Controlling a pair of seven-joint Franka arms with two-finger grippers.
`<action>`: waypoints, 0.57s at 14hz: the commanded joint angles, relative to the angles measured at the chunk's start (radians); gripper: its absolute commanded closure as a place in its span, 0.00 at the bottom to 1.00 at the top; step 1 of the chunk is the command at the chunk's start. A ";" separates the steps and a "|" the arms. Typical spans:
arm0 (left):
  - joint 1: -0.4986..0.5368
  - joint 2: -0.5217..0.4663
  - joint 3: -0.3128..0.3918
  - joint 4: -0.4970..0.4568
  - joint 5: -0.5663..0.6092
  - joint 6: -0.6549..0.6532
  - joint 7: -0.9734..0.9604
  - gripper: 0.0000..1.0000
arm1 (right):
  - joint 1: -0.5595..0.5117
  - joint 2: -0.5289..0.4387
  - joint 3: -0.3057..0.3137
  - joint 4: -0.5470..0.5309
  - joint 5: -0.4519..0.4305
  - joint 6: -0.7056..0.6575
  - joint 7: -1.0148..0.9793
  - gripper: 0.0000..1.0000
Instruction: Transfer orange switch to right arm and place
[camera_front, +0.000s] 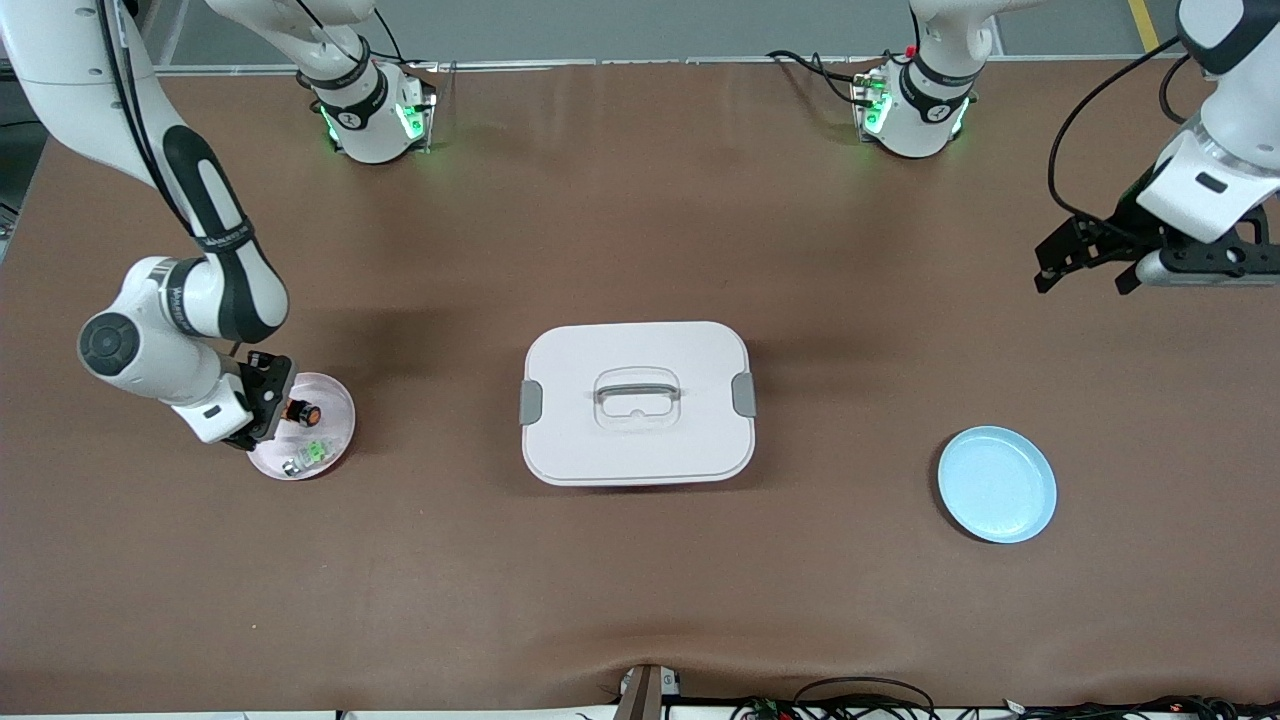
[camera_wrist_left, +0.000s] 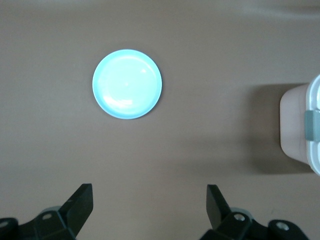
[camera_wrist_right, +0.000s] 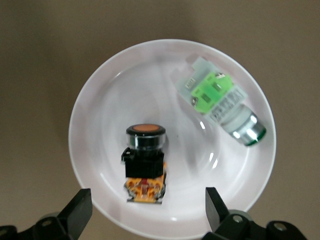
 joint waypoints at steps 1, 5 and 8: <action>0.008 0.013 -0.007 0.020 -0.011 0.011 0.003 0.00 | -0.044 -0.077 0.018 0.009 0.024 -0.119 0.232 0.00; 0.006 0.065 -0.006 0.080 -0.011 0.011 0.003 0.00 | -0.038 -0.139 0.019 0.038 0.048 -0.201 0.518 0.00; 0.009 0.077 -0.004 0.103 -0.011 0.011 0.004 0.00 | -0.038 -0.140 0.019 0.092 0.048 -0.273 0.651 0.00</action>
